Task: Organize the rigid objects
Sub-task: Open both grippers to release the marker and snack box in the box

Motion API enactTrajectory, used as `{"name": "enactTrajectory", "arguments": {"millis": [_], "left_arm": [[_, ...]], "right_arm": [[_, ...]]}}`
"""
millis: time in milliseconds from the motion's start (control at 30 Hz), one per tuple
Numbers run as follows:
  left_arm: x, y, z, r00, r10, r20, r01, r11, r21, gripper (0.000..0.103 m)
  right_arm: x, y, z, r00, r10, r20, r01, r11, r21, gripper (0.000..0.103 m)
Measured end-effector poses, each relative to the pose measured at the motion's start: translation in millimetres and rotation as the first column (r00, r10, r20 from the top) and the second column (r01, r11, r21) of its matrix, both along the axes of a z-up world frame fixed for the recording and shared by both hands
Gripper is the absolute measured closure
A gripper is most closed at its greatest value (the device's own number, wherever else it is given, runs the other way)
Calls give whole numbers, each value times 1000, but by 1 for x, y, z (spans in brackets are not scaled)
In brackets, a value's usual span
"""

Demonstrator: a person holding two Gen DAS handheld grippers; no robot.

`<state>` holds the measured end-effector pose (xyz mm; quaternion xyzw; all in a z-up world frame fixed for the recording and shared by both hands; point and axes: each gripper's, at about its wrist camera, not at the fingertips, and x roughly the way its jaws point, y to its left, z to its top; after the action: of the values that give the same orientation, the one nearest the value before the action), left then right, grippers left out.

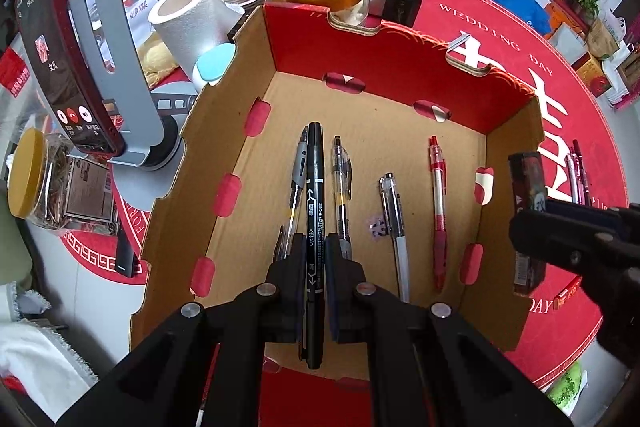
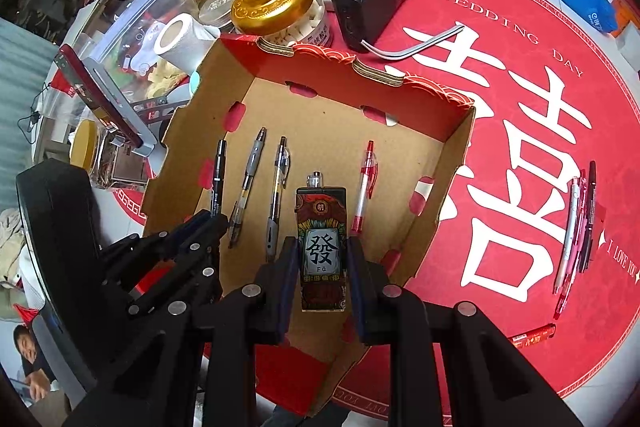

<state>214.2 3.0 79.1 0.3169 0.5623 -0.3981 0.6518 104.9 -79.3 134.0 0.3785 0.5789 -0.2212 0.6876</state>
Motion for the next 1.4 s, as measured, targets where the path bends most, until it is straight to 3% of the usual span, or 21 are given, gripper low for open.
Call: {"name": "enactTrajectory", "arguments": {"millis": [1100, 1400], "left_arm": [[9, -31, -28, 999, -46, 3, 46, 999, 15, 94], [8, -45, -51, 999, -38, -4, 39, 999, 37, 93]], "right_arm": [[13, -29, -38, 998, -37, -53, 38, 999, 6, 78], [17, -29, -59, 996, -35, -81, 35, 999, 6, 78]]}}
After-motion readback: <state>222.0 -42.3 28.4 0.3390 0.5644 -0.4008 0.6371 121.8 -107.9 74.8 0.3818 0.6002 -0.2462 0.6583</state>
